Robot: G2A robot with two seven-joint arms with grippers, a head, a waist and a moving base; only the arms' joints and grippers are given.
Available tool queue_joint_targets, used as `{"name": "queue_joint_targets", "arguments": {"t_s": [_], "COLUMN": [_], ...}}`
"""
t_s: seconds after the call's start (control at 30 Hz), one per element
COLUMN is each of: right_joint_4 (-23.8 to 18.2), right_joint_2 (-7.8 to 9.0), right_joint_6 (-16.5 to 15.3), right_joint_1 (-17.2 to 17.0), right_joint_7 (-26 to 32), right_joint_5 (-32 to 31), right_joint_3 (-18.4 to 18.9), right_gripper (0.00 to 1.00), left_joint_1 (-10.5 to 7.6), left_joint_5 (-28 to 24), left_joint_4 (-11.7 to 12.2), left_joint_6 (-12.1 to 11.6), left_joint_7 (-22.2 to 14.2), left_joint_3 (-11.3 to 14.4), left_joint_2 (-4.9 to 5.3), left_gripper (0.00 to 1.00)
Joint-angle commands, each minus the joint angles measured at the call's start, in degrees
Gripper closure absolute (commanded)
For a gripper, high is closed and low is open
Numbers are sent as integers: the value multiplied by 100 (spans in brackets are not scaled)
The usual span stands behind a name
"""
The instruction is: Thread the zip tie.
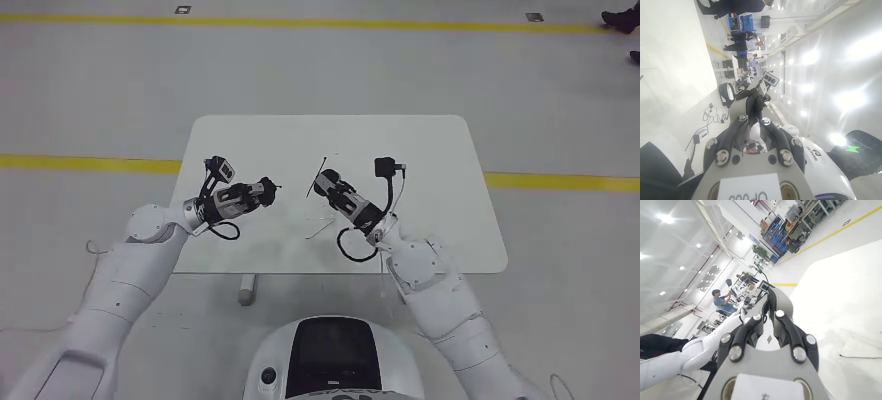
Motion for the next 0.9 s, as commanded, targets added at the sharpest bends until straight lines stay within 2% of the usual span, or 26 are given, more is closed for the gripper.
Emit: {"name": "queue_joint_targets", "arguments": {"t_s": [0.0, 0.1, 0.13, 0.27, 0.4, 0.57, 0.67, 0.87], "right_joint_4": [0, 0, -24, -215, -306, -340, -376, -386], "right_joint_2": [0, 0, -1, -27, -74, -119, -132, -131], "right_joint_6": [0, 0, 23, 303, 551, 942, 1033, 1044], "right_joint_1": [-1, -1, -10, -92, -179, -261, -272, -272], "right_joint_7": [1, 1, -50, -814, -1504, -2126, -2435, -2480], "right_joint_5": [3, 3, -14, -666, -1138, -1665, -1915, -1973], "right_joint_3": [0, 0, -2, -164, -419, -652, -703, -699], "right_gripper": [100, 100, 100, 100, 100, 100, 100, 100], "left_joint_1": [1, 7, 51, 169, 228, 229, 212, 196], "left_joint_5": [-2, 4, -12, -17, 34, 149, 175, 268], "left_joint_4": [-1, -6, -66, -284, -418, -425, -413, -438], "left_joint_6": [0, 1, 1, 0, 0, 0, 0, 0], "left_joint_7": [-2, 39, 189, 388, 649, 923, 969, 967], "left_joint_3": [-1, -3, -12, 51, 162, 274, 265, 242], "left_joint_2": [0, 0, -6, -50, -146, -279, -339, -351], "left_gripper": [100, 100, 100, 100, 100, 100, 100, 100]}}
